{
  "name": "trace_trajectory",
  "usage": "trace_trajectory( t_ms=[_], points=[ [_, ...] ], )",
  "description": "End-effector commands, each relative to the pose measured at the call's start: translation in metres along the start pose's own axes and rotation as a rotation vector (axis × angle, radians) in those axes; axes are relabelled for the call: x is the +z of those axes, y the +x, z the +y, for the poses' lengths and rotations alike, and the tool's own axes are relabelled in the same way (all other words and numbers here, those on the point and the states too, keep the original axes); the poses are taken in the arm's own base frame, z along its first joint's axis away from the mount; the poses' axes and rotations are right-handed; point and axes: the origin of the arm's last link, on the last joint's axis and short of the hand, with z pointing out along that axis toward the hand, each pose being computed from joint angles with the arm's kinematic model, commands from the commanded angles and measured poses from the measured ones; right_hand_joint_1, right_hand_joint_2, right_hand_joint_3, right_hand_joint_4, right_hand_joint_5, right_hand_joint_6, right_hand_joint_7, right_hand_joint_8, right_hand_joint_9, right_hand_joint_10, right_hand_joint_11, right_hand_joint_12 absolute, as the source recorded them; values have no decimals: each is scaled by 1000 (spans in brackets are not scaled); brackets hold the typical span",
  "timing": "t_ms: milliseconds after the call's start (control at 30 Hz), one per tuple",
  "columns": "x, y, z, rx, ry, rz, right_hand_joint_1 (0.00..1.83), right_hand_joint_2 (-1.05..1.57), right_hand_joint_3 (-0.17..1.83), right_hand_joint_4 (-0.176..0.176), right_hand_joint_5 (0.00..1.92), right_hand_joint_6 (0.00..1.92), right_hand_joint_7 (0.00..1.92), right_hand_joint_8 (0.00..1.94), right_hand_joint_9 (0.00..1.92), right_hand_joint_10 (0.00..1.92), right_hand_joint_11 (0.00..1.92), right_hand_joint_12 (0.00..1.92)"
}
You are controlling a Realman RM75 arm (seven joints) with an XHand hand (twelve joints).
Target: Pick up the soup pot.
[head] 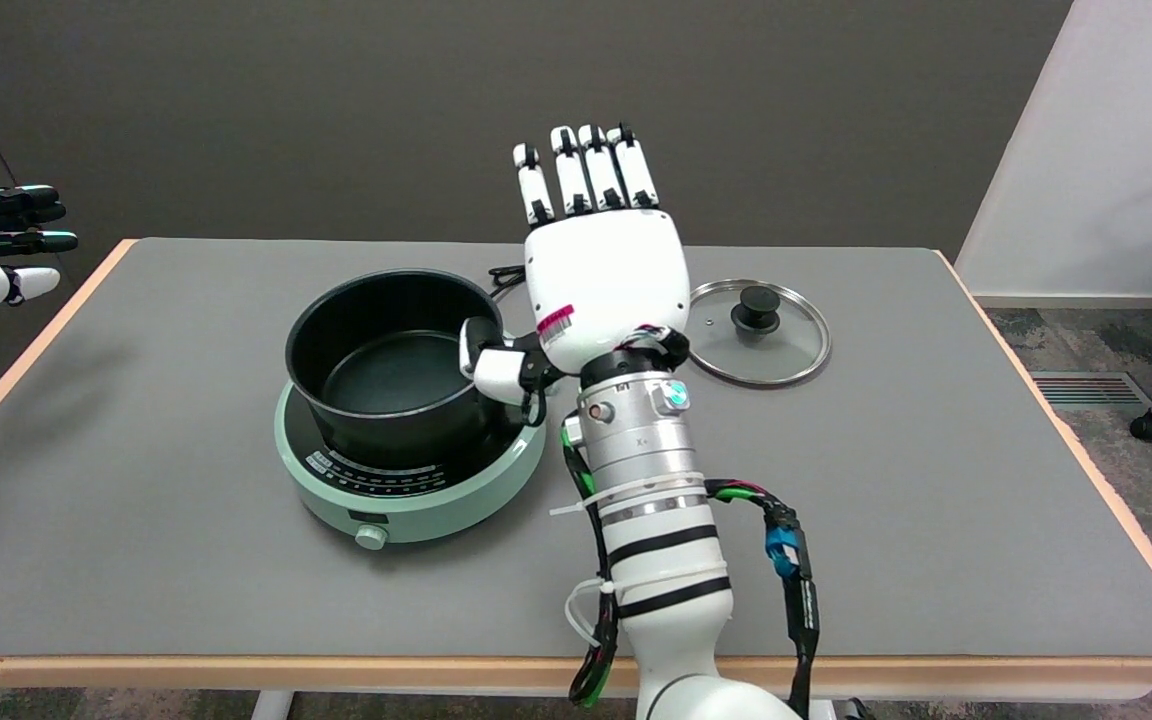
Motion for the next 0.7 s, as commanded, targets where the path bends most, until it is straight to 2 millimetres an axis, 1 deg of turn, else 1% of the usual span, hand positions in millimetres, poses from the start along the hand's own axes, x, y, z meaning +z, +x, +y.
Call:
trace_trajectory(
  t_ms=[33,200,433,500,533,567,700],
  points=[
    [1,1,3,-15,-1,18,916,-166,249,-19,163,163,163,163,163,163,163,163],
    [1,0,5,-22,-3,20,916,-168,251,-10,194,194,194,194,194,194,194,194],
    [3,-3,9,-30,-11,16,919,-205,273,-9,163,163,163,163,163,163,163,163],
    [4,-5,11,-35,-19,5,1024,-406,428,-8,133,133,133,133,133,133,133,133],
    [5,-9,13,-32,-25,-14,1068,-479,469,-7,105,105,105,105,105,105,105,105],
    [6,-12,14,-26,-25,-27,1100,-538,524,6,76,76,76,76,76,76,76,76],
    [15,-35,21,-6,-37,-118,1180,-687,676,27,29,29,29,29,29,29,29,29]
  ],
)
